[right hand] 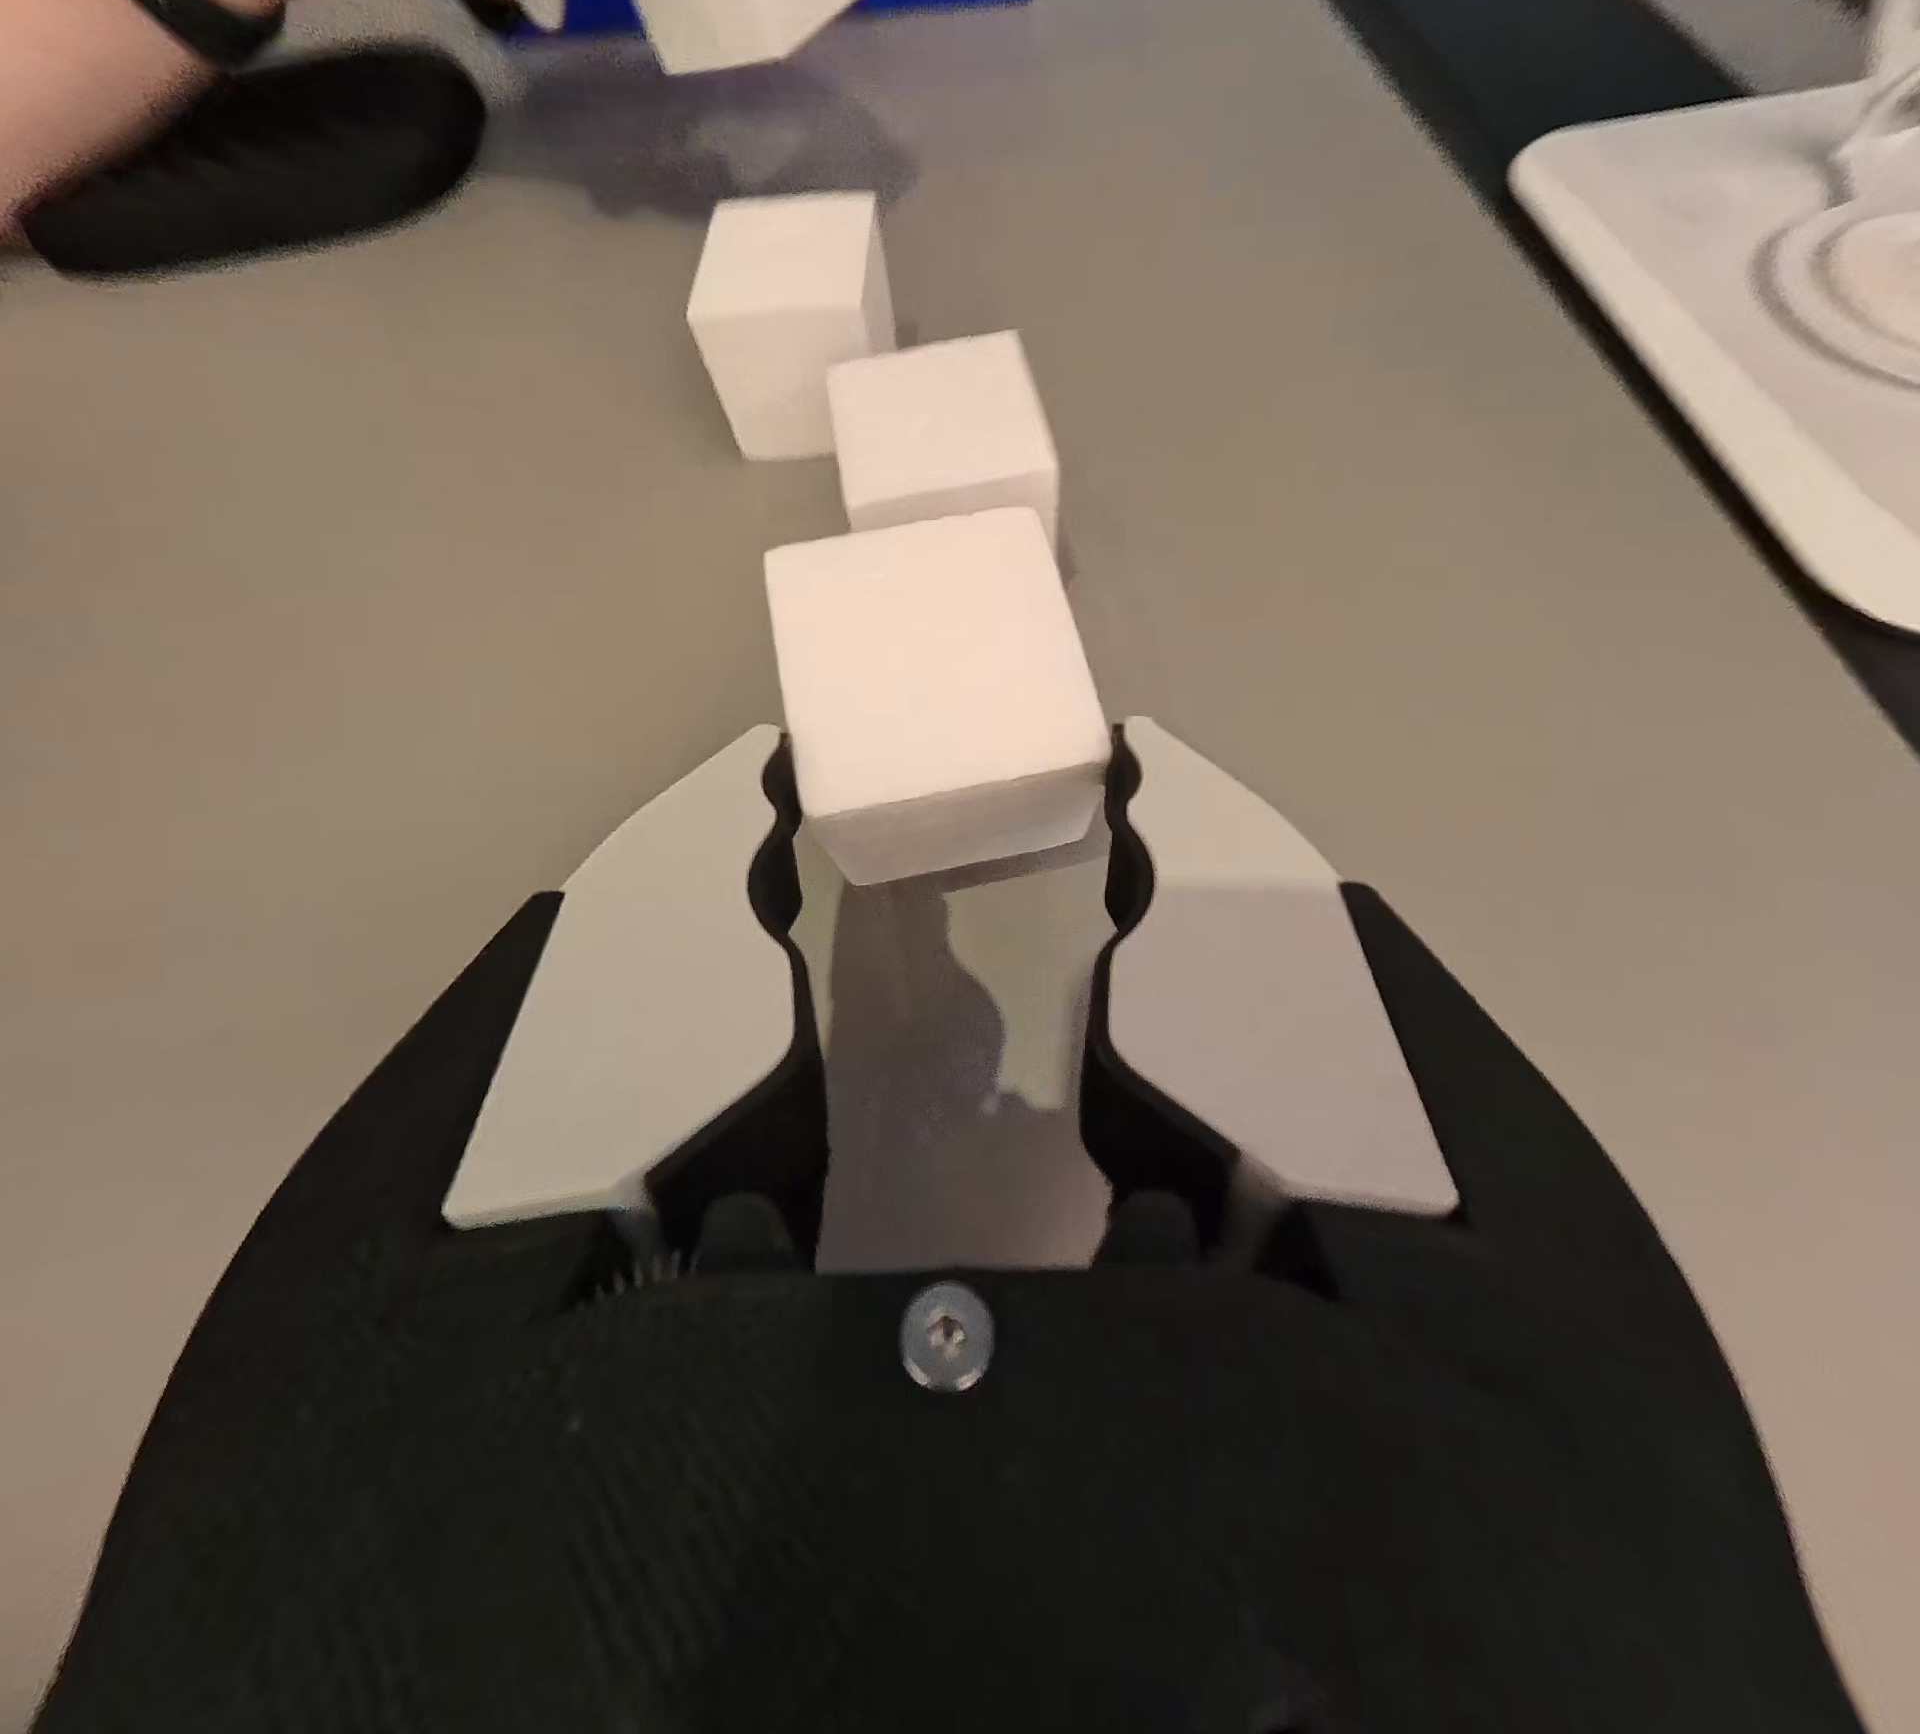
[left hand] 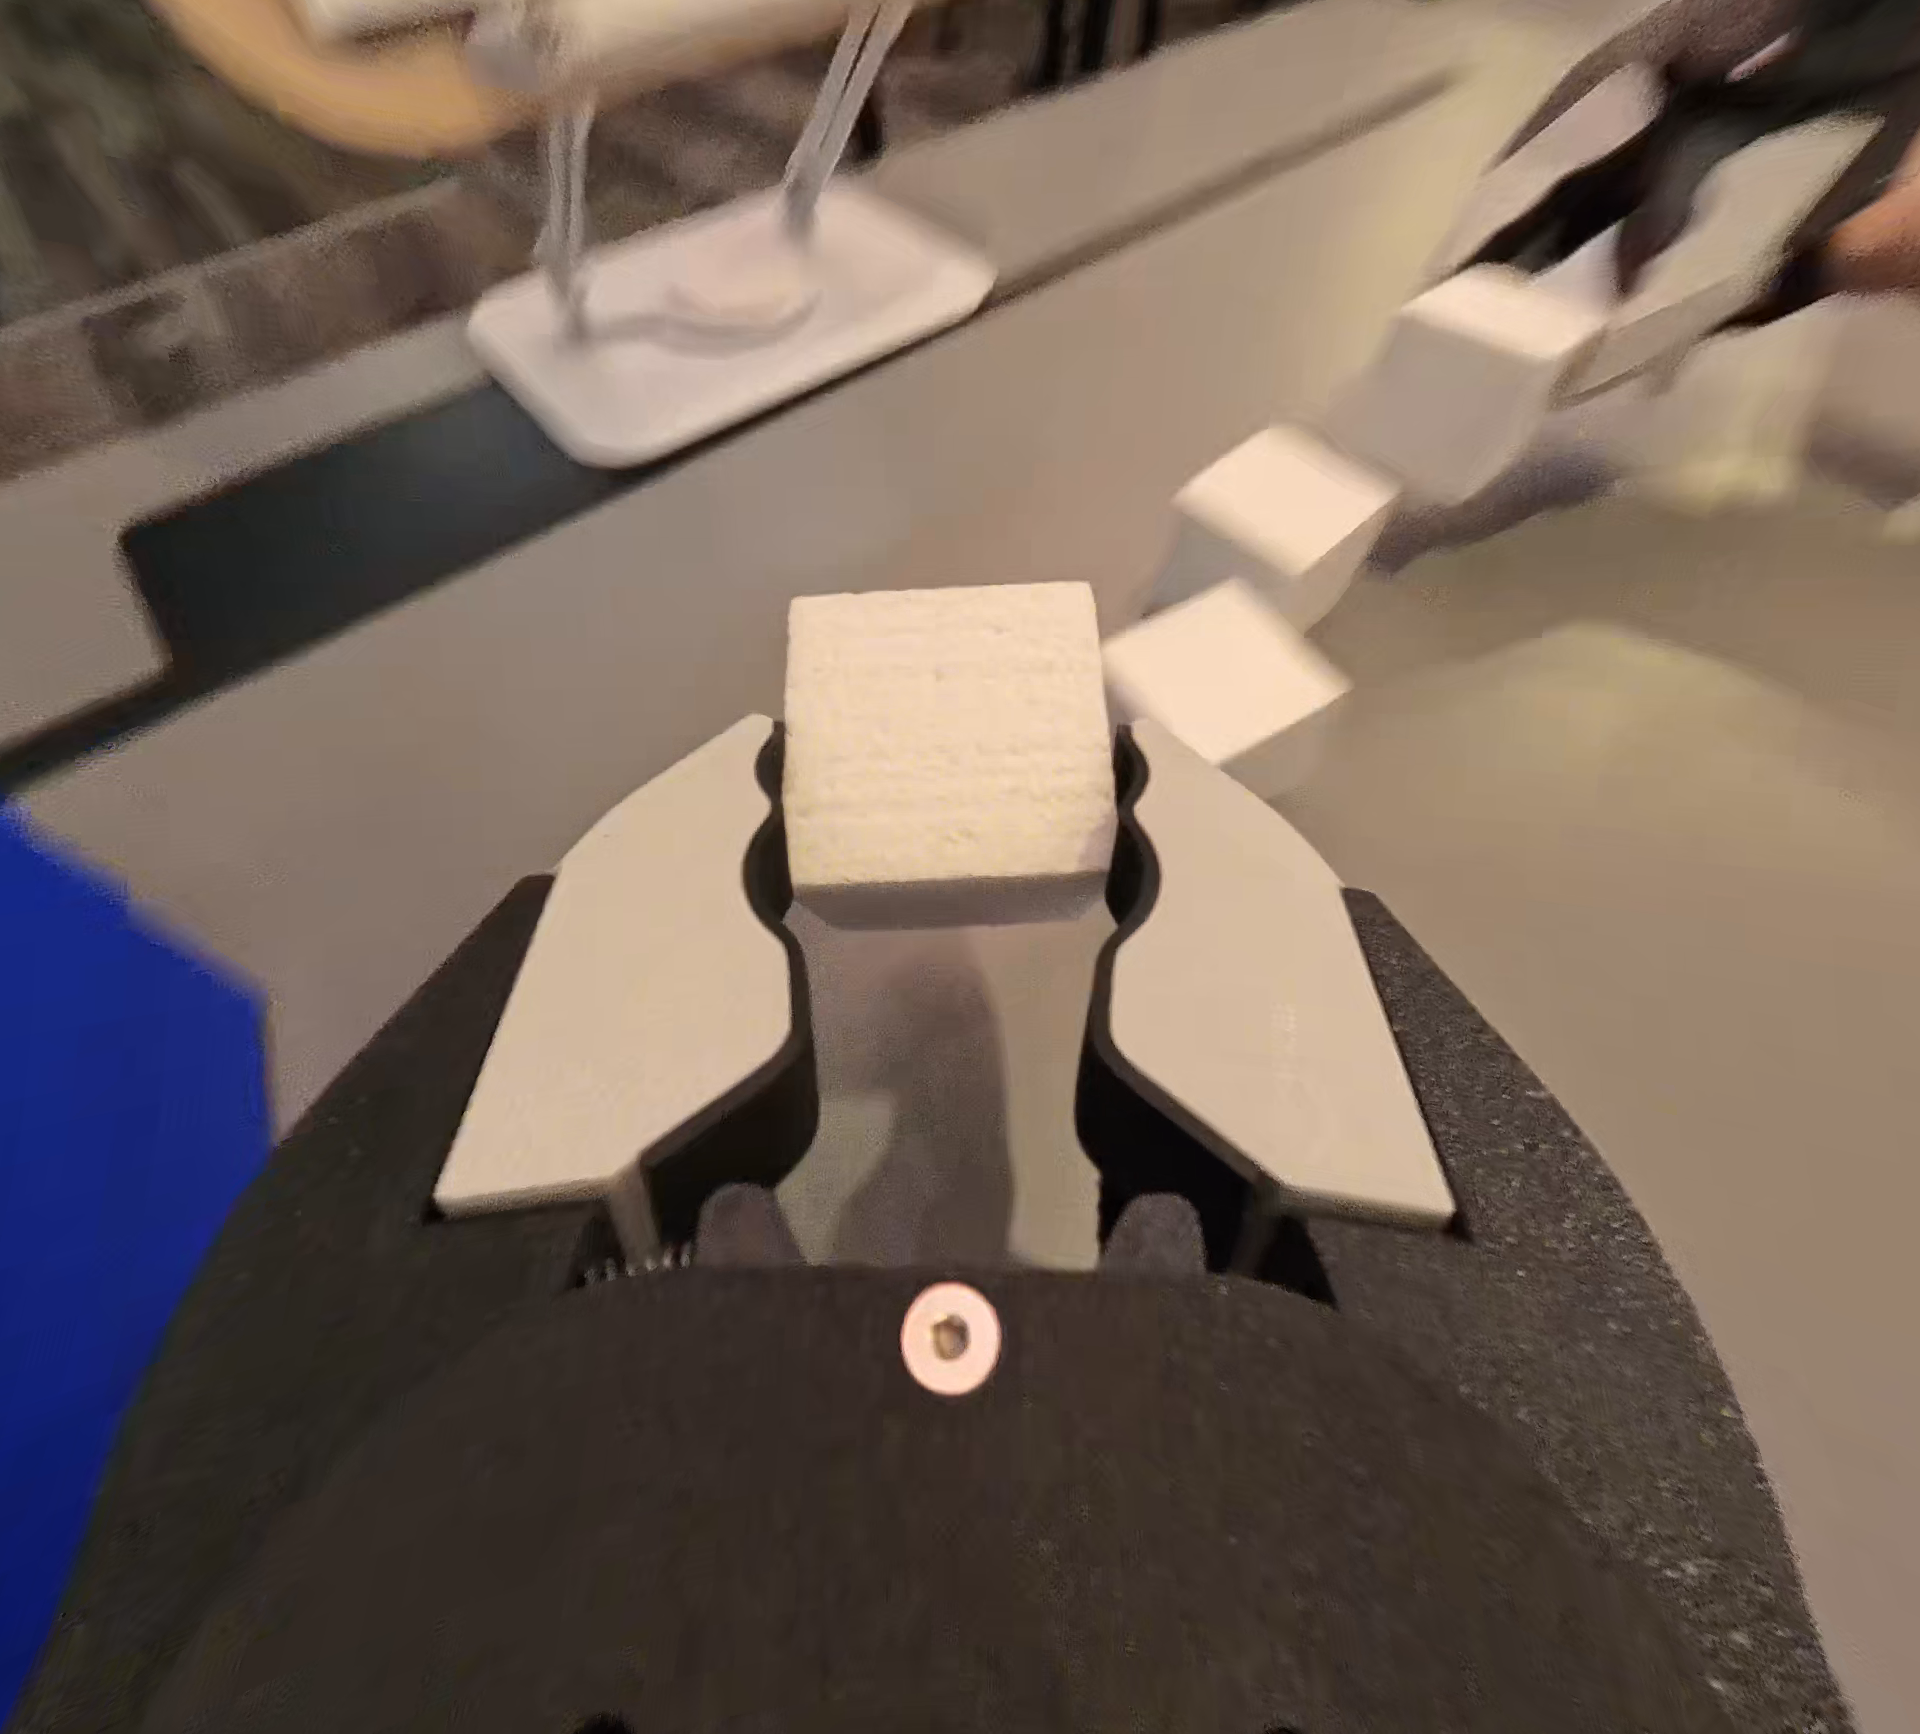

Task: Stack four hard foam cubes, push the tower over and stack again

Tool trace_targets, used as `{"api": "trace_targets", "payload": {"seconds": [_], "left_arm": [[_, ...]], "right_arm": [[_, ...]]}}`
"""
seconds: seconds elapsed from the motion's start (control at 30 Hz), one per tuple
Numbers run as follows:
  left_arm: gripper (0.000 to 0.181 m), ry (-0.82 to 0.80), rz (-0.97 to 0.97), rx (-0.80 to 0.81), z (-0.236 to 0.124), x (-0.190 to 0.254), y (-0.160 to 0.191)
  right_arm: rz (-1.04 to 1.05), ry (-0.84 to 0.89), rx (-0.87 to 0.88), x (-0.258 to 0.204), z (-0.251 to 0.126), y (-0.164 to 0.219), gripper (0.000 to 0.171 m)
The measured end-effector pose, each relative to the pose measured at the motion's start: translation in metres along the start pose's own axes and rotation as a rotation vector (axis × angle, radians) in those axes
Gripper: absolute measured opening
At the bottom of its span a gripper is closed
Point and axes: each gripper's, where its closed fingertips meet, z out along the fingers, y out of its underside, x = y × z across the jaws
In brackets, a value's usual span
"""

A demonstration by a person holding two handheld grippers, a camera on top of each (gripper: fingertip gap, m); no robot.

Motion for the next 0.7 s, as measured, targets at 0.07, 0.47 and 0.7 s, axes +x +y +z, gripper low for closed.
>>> {"api": "trace_targets", "payload": {"seconds": [0.07,0.47,0.7], "left_arm": [[0.059,0.140,0.057,0.064,0.004,0.034,-0.037],[0.059,0.483,0.460,-0.163,0.115,0.115,-0.053],[0.059,0.528,0.443,-0.200,0.127,0.105,-0.039]], "right_arm": [[0.039,0.020,0.077,0.009,-0.018,-0.007,0.058],[0.087,0.070,0.238,0.017,-0.071,-0.019,0.057],[0.059,0.068,0.305,0.011,-0.072,-0.059,0.057]]}}
